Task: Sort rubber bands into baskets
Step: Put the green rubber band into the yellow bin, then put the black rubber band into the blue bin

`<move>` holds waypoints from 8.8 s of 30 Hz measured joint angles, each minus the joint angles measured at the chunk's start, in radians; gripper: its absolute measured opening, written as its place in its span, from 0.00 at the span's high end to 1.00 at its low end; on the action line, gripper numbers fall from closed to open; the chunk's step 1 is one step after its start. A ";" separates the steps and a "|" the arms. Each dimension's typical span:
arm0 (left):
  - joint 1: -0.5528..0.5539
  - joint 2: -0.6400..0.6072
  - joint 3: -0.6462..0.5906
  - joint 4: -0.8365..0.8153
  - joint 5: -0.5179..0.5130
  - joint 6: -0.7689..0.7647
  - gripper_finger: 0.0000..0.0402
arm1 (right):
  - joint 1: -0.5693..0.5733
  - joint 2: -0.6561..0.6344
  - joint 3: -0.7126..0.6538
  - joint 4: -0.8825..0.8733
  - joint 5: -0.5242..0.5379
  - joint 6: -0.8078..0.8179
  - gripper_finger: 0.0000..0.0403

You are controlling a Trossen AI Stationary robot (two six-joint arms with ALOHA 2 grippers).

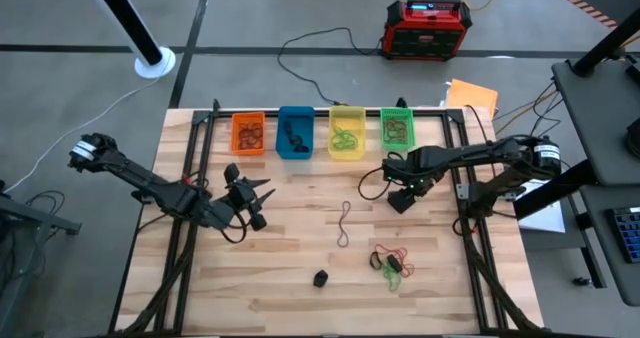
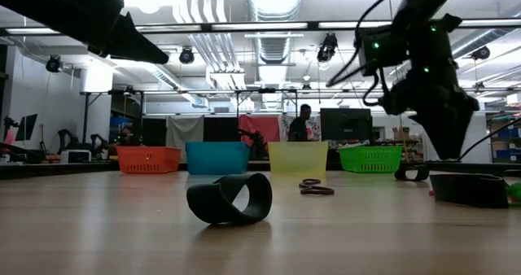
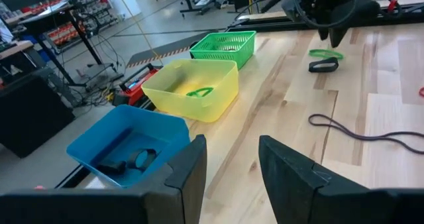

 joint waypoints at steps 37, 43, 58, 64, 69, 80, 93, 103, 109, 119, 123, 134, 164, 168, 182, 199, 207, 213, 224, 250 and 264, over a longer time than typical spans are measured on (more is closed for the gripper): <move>0.000 -0.003 0.083 0.094 0.106 0.117 0.69 | -0.011 -0.215 -0.084 0.530 0.272 -0.280 0.98; 0.000 0.002 0.083 0.141 0.149 0.166 0.69 | -0.007 -0.208 -0.089 0.964 0.266 -0.490 0.98; 0.186 -0.010 0.083 0.143 0.416 0.400 0.69 | -0.262 0.091 0.079 1.237 0.290 -0.630 0.98; 0.342 -0.011 0.083 0.144 0.423 0.391 0.69 | -0.360 0.284 0.299 1.035 0.285 -0.623 0.96; 0.405 -0.011 0.083 0.147 0.486 0.373 0.69 | -0.362 0.422 0.502 0.768 0.280 -0.643 0.86; 0.420 -0.011 0.083 0.141 0.492 0.316 0.69 | -0.355 0.461 0.629 0.577 0.280 -0.637 0.64; 0.414 -0.010 0.083 0.075 0.613 0.108 0.69 | -0.114 0.193 0.606 0.148 -0.115 -0.603 0.60; 0.377 -0.010 0.083 0.074 0.623 -0.025 0.69 | 0.247 0.086 0.475 -0.164 -0.133 -0.127 0.63; 0.292 -0.010 0.083 0.119 0.621 -0.045 0.69 | 0.464 0.068 0.372 -0.166 -0.132 0.205 0.63; 0.200 -0.010 0.083 0.135 0.619 -0.059 0.69 | 0.681 0.068 0.234 0.039 -0.035 0.419 0.63; 0.198 -0.010 0.083 0.137 0.619 -0.063 0.69 | 0.707 0.070 0.180 0.177 0.002 0.433 0.63; 0.195 -0.010 0.083 0.167 0.619 -0.063 0.69 | 0.708 0.070 0.136 0.252 0.076 0.498 0.63; 0.195 -0.010 0.083 0.176 0.620 0.026 0.69 | 0.751 0.448 0.435 0.043 0.052 0.531 0.63; 0.195 -0.010 0.083 0.176 0.620 0.027 0.69 | 0.751 0.488 0.436 0.044 0.051 0.527 0.67; 0.193 -0.010 0.083 0.175 0.620 0.012 0.69 | 0.750 0.437 0.508 -0.016 0.132 0.474 0.97; 0.189 -0.010 0.083 0.175 0.620 0.005 0.69 | 0.750 0.417 0.550 -0.037 0.262 0.435 0.89; 0.180 -0.010 0.080 0.175 0.620 0.004 0.69 | 0.750 0.417 0.549 -0.104 0.352 0.499 0.69; 0.179 -0.010 0.077 0.175 0.620 0.004 0.69 | 0.750 0.417 0.549 -0.146 0.359 0.516 0.61; 0.179 0.007 0.077 0.180 0.620 0.000 0.69 | 0.671 0.417 0.473 -0.124 0.395 0.440 0.59; 0.167 0.179 0.077 0.366 0.704 0.036 0.69 | 0.591 0.376 0.347 0.208 0.377 0.181 0.97; 0.115 0.343 0.077 0.520 0.786 0.217 0.63 | 0.537 0.349 0.411 0.858 0.506 -0.476 0.98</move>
